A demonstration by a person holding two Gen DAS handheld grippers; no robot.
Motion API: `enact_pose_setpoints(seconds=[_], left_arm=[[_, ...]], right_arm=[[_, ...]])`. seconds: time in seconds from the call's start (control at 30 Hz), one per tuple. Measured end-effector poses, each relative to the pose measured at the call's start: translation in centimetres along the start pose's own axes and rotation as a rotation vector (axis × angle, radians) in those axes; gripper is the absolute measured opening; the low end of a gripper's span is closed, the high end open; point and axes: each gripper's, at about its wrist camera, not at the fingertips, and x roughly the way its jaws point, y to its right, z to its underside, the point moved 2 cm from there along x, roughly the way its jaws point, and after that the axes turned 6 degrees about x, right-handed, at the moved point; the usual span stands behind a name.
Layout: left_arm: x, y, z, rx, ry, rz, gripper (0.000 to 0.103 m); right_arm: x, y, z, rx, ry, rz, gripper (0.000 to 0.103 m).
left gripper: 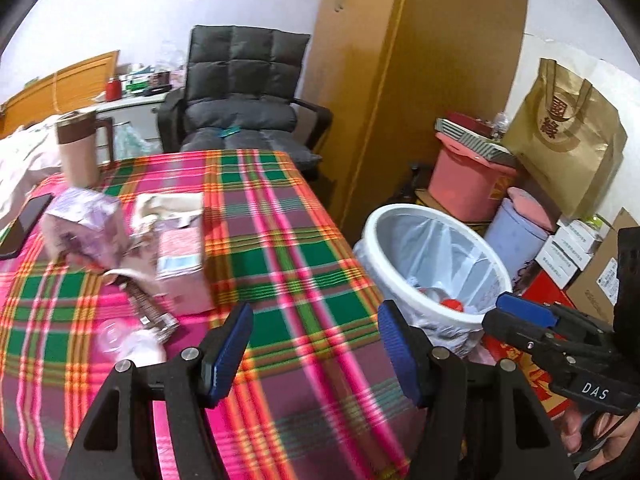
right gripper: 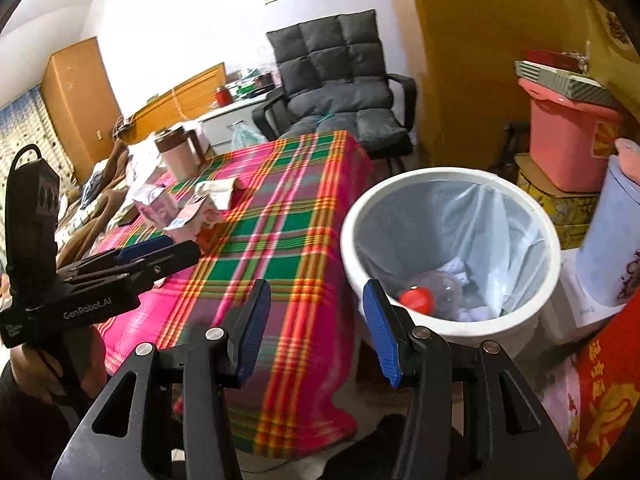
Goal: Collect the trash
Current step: 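Move both tools back toward the remaining items on the table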
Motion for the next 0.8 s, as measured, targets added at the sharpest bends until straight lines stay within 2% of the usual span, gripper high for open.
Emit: enact_pose_setpoints(seconds=[0.27,0.57,0.8], left_arm=[[-2.0,-2.9,1.9,-0.044,0.002,-0.062,0.064],[-3.5,-6.4,3.7,-0.107,-0.009,-0.117,0.064],[-3.3,-8.8,4.6,-0.158,-0.033,-0.157,0.064]], right_arm=[[0.8,-1.8,0.6,-0.013,-0.032,-0.082,0.050],[1.4,-3.5,1.1,-0.047,-0.063,-0.093,0.050],[1.8,-3.9,1.2,-0.055,-0.078,-0.104,0.050]])
